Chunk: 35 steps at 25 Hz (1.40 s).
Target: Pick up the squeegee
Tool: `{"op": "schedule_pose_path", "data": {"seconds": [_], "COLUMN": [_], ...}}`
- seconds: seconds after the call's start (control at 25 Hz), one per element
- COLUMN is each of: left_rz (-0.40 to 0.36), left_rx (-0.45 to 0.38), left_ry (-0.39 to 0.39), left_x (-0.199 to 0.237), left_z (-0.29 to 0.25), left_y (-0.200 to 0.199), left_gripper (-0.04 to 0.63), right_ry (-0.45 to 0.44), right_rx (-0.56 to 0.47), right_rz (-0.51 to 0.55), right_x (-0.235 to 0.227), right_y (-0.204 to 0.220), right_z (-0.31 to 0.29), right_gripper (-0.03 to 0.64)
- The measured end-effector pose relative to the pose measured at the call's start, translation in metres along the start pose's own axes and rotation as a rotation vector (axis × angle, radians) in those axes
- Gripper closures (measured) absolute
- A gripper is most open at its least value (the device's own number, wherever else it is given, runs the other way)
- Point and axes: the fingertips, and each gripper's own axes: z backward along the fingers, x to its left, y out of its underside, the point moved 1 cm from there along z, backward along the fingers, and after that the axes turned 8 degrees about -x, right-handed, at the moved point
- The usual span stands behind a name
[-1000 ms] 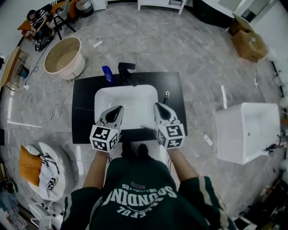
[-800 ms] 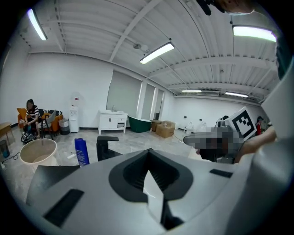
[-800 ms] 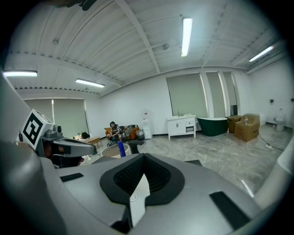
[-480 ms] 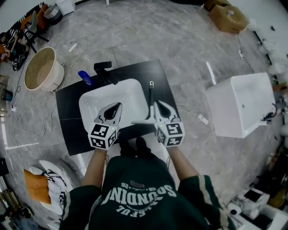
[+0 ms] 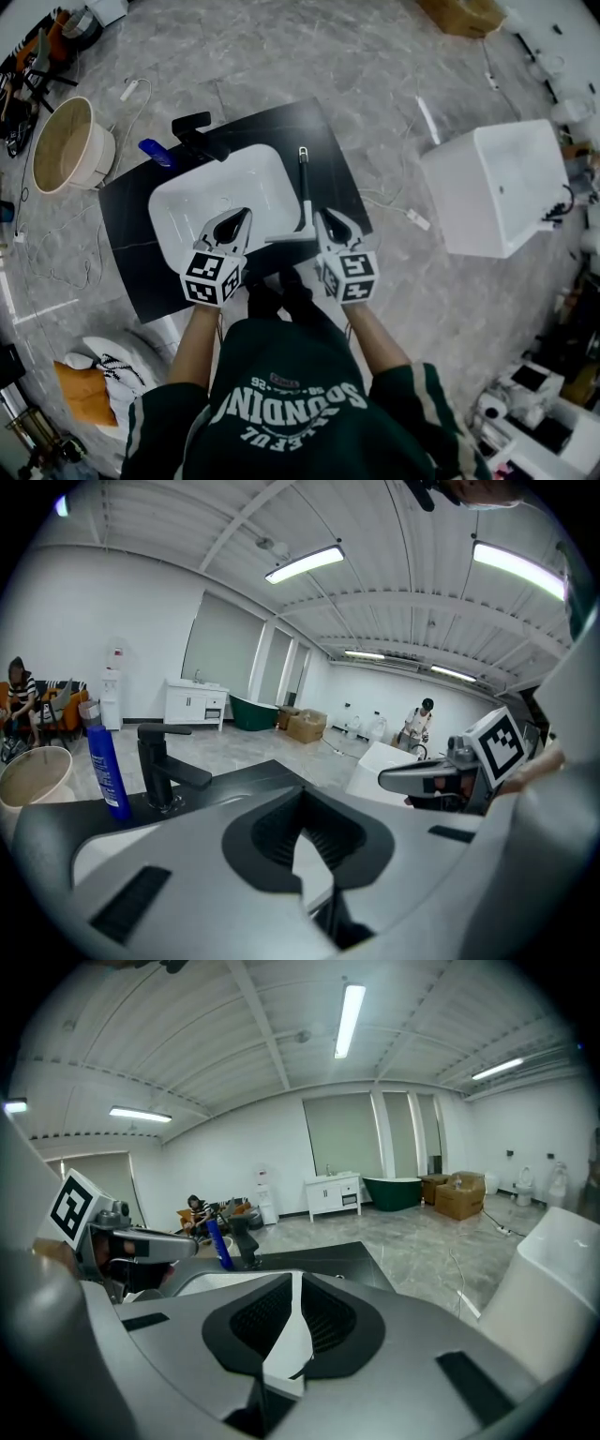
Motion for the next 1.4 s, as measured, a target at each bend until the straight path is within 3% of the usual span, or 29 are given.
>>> {"op": "schedule_pose_path", "data": {"seconds": [0.4, 1.04, 1.4], "left_rz": [0.035, 0.069, 0.090], "left_rx": [0.042, 0.071, 0.082], "left_ry": [0.004, -0.050, -0.088], "left_x": [0.003, 0.026, 0.042], "left_z": [0.004, 0.023, 0.034], "left_y": [0.026, 0.041, 0.048], "left_gripper": [0.594, 0.594, 0.594], "right_ry": [0.045, 0.104, 0.136], "right_rx": [0.132, 0.312, 0.417], "right_rz": [-0.035, -0.086, -0.053], "right_x": [0.003, -0.022, -0.038], "right_y": [0.058, 0.111, 0.132], "right_z": [0.006, -0.047, -0.086], "right_gripper": [0.480, 0.474, 0.474]}}
